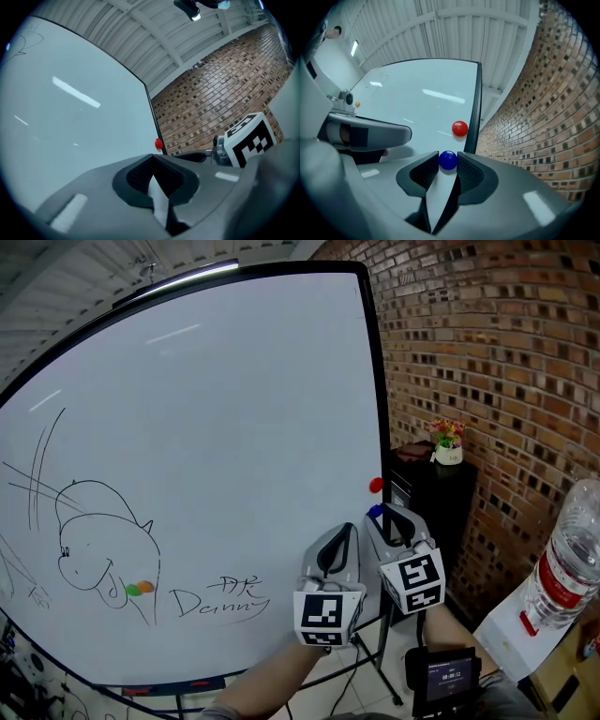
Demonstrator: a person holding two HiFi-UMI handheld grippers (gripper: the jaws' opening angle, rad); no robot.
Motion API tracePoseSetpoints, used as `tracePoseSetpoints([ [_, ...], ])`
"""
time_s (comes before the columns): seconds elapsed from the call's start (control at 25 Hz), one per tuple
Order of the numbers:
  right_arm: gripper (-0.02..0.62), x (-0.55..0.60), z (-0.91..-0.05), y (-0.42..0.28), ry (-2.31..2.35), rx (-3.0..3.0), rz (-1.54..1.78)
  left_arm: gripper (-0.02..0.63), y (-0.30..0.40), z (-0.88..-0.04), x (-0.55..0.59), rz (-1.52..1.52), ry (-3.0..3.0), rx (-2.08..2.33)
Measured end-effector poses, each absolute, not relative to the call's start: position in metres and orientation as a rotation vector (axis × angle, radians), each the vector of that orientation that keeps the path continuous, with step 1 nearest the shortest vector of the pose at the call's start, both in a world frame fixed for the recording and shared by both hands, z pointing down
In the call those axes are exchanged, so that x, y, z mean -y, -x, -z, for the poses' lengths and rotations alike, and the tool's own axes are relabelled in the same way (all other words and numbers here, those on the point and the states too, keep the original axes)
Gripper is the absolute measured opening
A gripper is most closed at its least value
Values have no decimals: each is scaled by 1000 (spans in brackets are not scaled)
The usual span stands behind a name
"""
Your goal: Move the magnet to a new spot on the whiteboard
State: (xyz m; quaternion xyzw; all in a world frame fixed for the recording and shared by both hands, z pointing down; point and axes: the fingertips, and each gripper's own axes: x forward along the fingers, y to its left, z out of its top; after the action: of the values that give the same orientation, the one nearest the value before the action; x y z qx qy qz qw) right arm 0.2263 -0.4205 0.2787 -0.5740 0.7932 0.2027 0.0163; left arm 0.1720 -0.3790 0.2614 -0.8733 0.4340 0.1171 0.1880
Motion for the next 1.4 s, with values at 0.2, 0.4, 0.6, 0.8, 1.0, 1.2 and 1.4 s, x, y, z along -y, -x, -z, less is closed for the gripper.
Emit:
tracePoseSetpoints([
  [0.2,129,421,-278,-226,1780,-2469,-636,-5,-170,-264,382,-331,2462,-1227],
  [0.4,133,423,-279,-226,1779,-2469,-640,-5,-166,-264,383,-331,2465,-1234],
  [0.6,133,423,-279,-226,1784,-2473,-644,-5,-163,-263,382,-338,2465,-1231],
  [0.8,160,416,-273,-229,1804,-2428,-678,-5,-158,-262,381,-343,2458,-1237],
  [1.0,119,386,-262,-205,1771,-2374,-804,-5,-144,-264,374,-346,2454,-1251],
  [1.2,38,363,-267,-142,1660,-2439,-875,-5,-102,-269,361,-339,2428,-1307],
  [1.4,6,344,-268,-65,1540,-2521,-884,-5,-34,-270,343,-310,2378,-1407],
])
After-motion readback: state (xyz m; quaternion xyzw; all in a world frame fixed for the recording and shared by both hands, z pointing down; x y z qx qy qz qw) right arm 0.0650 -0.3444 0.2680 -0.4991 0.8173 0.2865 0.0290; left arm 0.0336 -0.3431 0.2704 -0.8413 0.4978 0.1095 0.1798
